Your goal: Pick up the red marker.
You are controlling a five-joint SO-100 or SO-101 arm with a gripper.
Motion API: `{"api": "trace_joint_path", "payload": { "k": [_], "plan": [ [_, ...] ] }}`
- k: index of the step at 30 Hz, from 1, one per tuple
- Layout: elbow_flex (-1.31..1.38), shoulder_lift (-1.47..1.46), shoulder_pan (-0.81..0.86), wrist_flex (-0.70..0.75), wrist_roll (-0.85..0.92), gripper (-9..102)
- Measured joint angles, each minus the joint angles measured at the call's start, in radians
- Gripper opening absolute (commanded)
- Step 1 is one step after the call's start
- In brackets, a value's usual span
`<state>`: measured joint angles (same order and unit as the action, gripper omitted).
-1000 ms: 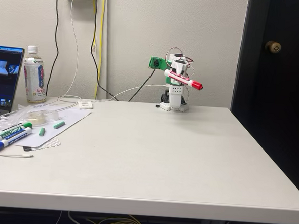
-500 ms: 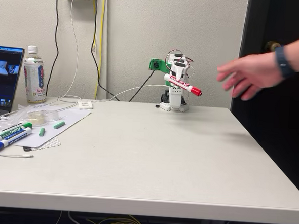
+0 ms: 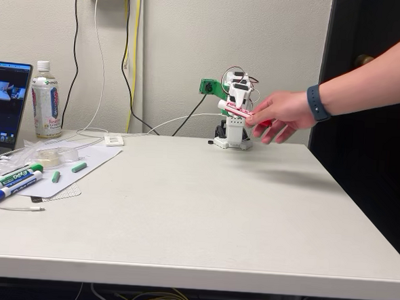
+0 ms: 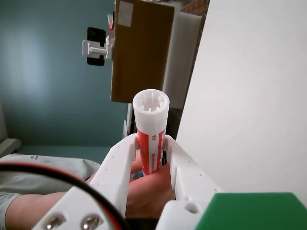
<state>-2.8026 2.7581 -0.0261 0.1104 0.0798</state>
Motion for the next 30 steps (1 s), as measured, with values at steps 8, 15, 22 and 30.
{"api": "trace_joint_path", "payload": {
  "k": [8, 15, 22, 30],
  "plan": [
    [0.023, 0.002, 0.017, 0.011, 0.000, 0],
    [0.025, 0.012, 0.000, 0.026, -0.014, 0],
    [0.021, 0.071, 0.018, 0.089, -0.011, 0],
    [0.021, 0.087, 0.011, 0.101, -0.037, 0]
  ]
}}
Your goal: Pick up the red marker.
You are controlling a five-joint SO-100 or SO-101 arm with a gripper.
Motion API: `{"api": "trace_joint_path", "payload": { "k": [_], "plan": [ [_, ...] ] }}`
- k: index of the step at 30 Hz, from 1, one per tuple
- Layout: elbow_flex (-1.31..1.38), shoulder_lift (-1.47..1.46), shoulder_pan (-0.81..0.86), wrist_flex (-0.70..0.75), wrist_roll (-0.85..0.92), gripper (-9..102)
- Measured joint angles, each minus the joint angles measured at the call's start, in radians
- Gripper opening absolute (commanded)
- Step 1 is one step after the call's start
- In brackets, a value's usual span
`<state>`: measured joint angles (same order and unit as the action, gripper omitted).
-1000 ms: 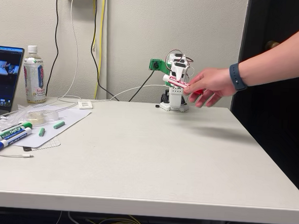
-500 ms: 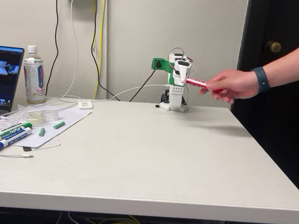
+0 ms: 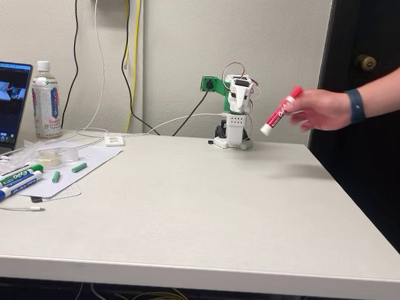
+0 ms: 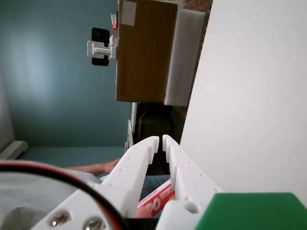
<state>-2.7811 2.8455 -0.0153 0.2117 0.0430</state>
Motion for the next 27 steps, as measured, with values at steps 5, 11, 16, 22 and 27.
{"api": "trace_joint_path", "payload": {
  "k": [5, 11, 16, 22, 27],
  "plan": [
    [-0.005, -0.002, 0.002, -0.015, -0.009, 0],
    [-0.066, -0.002, -0.002, -0.035, -0.089, 0],
    [-0.106, 0.040, 0.000, -0.044, -0.115, 0],
    [-0.106, 0.041, 0.021, -0.044, -0.152, 0],
    [-0.106, 0.041, 0.026, -0.040, -0.178, 0]
  ]
}}
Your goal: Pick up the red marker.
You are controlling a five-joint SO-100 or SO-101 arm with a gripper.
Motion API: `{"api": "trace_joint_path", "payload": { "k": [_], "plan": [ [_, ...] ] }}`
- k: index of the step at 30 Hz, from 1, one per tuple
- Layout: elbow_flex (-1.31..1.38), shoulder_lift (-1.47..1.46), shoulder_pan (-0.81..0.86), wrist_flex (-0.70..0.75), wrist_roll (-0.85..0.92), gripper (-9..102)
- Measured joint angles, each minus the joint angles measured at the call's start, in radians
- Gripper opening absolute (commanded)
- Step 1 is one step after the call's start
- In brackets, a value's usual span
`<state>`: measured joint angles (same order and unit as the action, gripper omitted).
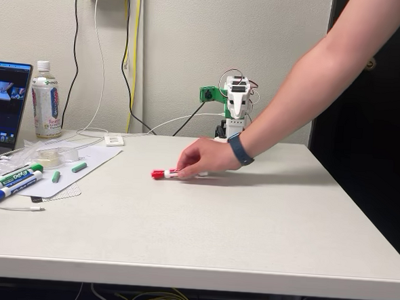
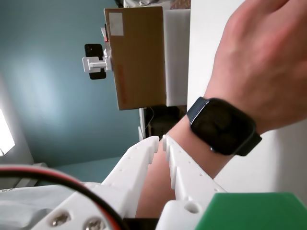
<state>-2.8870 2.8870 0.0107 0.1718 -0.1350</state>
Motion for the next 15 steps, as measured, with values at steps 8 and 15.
{"api": "trace_joint_path", "payload": {
  "k": [8, 15],
  "plan": [
    [0.000, -0.025, 0.031, 0.028, -0.009, 0],
    [0.000, 0.041, 0.005, 0.124, -0.009, 0]
  ]
}}
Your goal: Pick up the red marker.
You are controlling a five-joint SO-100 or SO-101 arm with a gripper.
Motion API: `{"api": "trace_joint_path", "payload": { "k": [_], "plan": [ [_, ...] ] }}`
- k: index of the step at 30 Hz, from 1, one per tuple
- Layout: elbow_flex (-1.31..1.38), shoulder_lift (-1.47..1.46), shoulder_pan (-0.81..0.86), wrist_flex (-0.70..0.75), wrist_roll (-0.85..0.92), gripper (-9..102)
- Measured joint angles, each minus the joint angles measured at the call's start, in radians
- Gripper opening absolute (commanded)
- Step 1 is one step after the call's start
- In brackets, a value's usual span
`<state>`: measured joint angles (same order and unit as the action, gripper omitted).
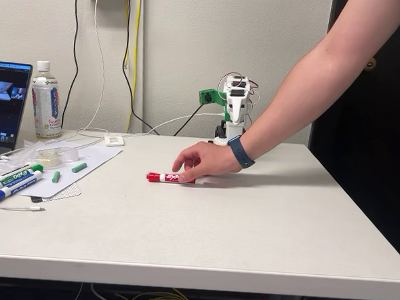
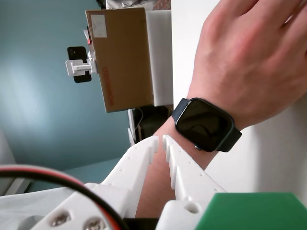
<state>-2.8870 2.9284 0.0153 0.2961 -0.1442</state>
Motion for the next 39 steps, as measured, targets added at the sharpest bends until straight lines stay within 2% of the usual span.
{"api": "trace_joint_path", "payload": {
  "k": [17, 28, 39],
  "plan": [
    [0.000, 0.023, 0.044, 0.080, -0.008, 0],
    [0.247, -0.279, 0.041, 0.135, -0.008, 0],
    [0.267, -0.314, 0.051, 0.138, -0.008, 0]
  ]
}}
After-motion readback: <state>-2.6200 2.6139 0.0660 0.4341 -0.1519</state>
